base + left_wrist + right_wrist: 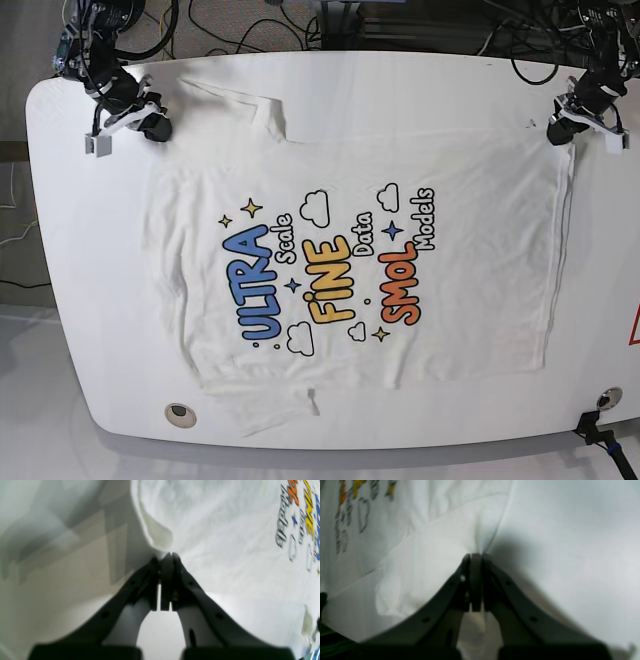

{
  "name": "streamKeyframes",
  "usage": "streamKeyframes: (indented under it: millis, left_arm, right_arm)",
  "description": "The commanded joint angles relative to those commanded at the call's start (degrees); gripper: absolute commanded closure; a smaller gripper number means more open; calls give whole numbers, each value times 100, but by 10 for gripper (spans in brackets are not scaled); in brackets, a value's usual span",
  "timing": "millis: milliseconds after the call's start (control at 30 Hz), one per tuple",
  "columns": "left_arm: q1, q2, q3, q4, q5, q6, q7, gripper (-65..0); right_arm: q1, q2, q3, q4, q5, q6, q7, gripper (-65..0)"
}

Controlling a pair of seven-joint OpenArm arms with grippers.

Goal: Fold the T-shirt properly
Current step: 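Pull the shirt by its shoulders toward the robot with both grippers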

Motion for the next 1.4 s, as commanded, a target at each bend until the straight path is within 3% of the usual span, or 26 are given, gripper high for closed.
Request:
streamKeyframes:
  millis: [167,467,500,667,900,1067,1400]
  left_arm:
    - [293,22,-658,226,-71,-111,19,0]
    - [851,81,-1289,586,-273,-681,73,0]
    - [718,97,-1155,475,-233,-578,167,0]
    - [738,92,-1173,474,-282,-604,214,0]
    - [835,113,-1150,483,-334,-617,226,0]
    - [921,107,-1154,486,-389,-595,209,0]
    - [950,117,-1126,474,-453,-621,187,0]
  right_arm:
    - [-385,-16,625,632,83,-6,-387,0]
    - [-980,29,1103,925,587,23,-657,0]
    - [-777,2,999,944,462,72,-568,0]
    - [-830,38,1399,960,1110,62,-614,0]
    - [-957,57,1446,956,991,109,-628,0]
    - [-1000,46,1342,982,868,125,-631,-174]
    - [-651,22,616,983,103,140,-549,-212]
